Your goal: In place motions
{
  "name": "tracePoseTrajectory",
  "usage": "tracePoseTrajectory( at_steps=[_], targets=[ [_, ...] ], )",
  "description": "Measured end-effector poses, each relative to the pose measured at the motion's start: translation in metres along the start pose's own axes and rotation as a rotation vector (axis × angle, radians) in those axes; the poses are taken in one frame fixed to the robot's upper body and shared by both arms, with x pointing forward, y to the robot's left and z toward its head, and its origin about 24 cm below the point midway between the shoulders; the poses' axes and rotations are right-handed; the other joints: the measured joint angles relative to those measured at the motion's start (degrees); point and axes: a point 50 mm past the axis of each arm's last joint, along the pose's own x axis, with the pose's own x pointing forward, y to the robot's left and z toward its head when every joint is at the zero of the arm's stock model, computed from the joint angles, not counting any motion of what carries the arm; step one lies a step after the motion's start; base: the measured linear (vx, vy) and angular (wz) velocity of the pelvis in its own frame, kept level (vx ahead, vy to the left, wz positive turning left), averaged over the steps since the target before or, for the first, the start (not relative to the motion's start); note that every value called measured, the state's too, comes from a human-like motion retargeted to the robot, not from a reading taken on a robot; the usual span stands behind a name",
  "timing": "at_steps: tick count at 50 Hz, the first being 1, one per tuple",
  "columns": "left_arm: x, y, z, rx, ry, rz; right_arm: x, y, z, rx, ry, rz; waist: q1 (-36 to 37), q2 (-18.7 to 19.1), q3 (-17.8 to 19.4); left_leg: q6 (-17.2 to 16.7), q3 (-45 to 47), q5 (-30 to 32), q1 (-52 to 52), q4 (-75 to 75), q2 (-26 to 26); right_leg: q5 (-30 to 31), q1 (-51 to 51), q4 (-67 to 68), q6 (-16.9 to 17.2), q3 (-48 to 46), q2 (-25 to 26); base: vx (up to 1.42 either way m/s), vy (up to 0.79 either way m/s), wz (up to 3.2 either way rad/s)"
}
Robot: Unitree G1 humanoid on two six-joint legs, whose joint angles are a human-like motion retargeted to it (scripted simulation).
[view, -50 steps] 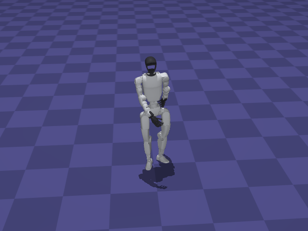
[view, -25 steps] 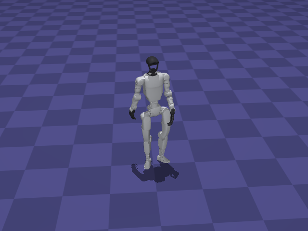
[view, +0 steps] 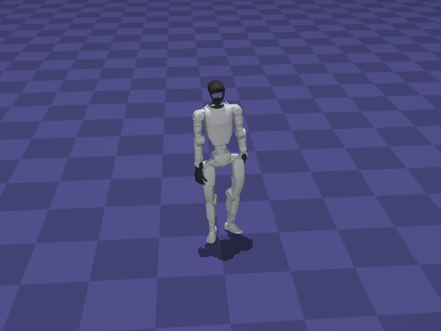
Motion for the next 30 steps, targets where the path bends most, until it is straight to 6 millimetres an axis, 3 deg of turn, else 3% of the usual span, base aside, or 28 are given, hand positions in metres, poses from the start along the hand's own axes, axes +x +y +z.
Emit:
tracePoseTrajectory(
  at_steps=[3,7,10,12,15,19,25,30],
  targets=[
    [-0.001,-0.002,-0.056,-0.049,0.233,0.048,-0.003,-0.01,0.051,-0.143,-0.172,-0.008,0.0,0.0,0.0,-0.1,0.5,0.0,0.1,-0.2,0.1,0.0,-0.6,0.2,-0.2,0.7,0.0,0.0,0.0,-0.06],
    [-0.001,-0.009,-0.102,-0.093,0.292,0.043,-0.015,-0.016,0.103,-0.249,-0.388,0.069,0.0,0.4,0.1,-0.2,1.3,0.0,-0.1,-0.4,0.3,0.1,-1.6,0.3,-0.4,1.6,0.2,0.0,-0.01,-0.04],
    [-0.002,-0.013,-0.121,-0.135,0.268,0.022,-0.022,-0.018,0.12,-0.255,-0.473,0.114,-0.5,0.4,0.2,-0.4,0.7,0.0,-0.4,-0.3,0.5,0.0,-1.8,0.4,-0.4,1.0,0.0,-0.01,0.01,0.14],
    [-0.003,-0.015,-0.132,-0.174,0.285,0.027,-0.023,-0.019,0.119,-0.231,-0.481,0.109,0.2,0.4,0.3,-0.3,0.9,0.1,-0.5,-0.3,0.6,0.0,-1.8,0.3,-0.4,1.2,0.1,0.0,0.0,0.0],
    [-0.006,-0.015,-0.141,-0.225,0.324,0.046,-0.017,-0.02,0.104,-0.183,-0.43,0.084,0.9,-0.1,0.3,-0.2,0.4,0.3,-0.8,-0.2,0.5,-0.1,-1.4,0.2,-0.2,0.6,0.0,0.0,-0.01,0.19],
    [-0.005,-0.012,-0.131,-0.261,0.313,0.068,-0.005,-0.015,0.06,-0.154,-0.235,0.097,1.2,-0.8,0.4,0.0,-0.6,0.4,-0.9,-0.1,0.4,-0.3,-0.6,-0.1,0.1,-0.6,-0.2,0.0,-0.01,0.3],
    [0.002,-0.003,-0.085,-0.19,0.158,0.077,-0.003,-0.001,-0.028,-0.133,0.136,0.149,1.7,-1.3,0.6,0.1,-1.5,0.5,-1.0,0.2,0.5,-0.5,0.2,-0.2,0.5,-1.5,-0.2,0.0,0.0,0.03],
    [0.003,0.01,-0.044,-0.084,0.047,0.169,-0.012,0.017,-0.079,-0.021,0.281,0.091,1.4,-1.6,0.5,0.2,-2.0,0.6,-1.2,0.4,0.5,-0.6,0.9,-0.4,0.8,-2.2,-0.1,0.0,0.0,0.0]
  ],
)
